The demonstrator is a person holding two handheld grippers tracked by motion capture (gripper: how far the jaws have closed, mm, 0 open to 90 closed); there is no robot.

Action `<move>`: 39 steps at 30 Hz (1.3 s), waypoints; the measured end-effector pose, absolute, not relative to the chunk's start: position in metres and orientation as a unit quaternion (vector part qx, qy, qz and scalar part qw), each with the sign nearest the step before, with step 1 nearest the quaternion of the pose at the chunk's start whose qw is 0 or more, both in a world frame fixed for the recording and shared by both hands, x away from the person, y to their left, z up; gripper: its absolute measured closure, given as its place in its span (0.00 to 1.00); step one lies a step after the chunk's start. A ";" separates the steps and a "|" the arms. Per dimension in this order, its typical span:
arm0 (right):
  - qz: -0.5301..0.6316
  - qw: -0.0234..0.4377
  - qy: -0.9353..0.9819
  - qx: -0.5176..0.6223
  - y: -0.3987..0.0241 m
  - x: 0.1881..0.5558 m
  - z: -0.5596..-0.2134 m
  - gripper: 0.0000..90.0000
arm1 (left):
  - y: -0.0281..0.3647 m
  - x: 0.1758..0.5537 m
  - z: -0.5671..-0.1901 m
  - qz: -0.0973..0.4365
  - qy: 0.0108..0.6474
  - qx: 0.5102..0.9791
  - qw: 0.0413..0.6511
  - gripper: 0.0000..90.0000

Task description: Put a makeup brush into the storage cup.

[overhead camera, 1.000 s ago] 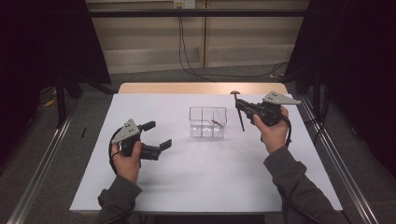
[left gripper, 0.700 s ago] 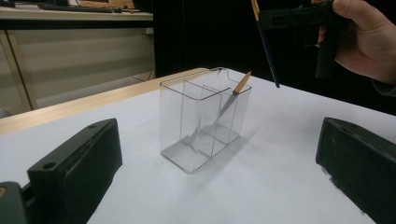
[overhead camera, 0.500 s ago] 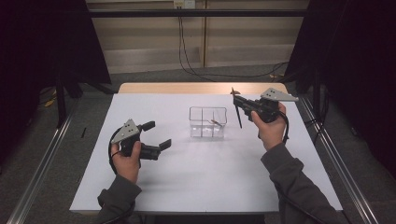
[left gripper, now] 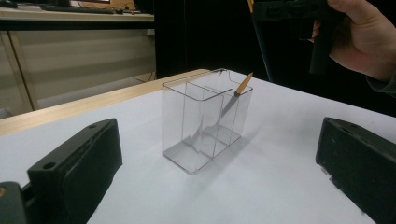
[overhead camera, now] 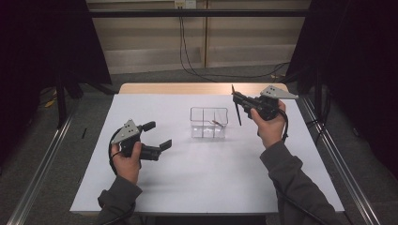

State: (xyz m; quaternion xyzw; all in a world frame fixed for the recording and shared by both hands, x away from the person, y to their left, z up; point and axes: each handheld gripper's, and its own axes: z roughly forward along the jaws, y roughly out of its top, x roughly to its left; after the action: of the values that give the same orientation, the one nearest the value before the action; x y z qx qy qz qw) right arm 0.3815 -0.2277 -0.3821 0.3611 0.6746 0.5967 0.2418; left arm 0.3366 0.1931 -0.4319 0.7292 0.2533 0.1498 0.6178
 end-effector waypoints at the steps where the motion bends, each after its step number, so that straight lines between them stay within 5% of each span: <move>1: 0.595 0.242 0.676 0.361 -0.228 0.382 -0.382 0.94 | 0.192 0.336 -0.432 0.145 0.259 0.724 0.623 0.00; 39: 0.599 0.238 0.680 0.350 -0.208 0.396 -0.382 0.94 | 0.192 0.336 -0.433 0.147 0.255 0.728 0.620 0.00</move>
State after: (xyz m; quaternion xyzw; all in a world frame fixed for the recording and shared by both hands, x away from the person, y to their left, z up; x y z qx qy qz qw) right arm 0.3957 -0.2076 -0.3821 0.3497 0.6800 0.5988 0.2383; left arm 0.3365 0.1917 -0.4325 0.7275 0.2551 0.1473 0.6196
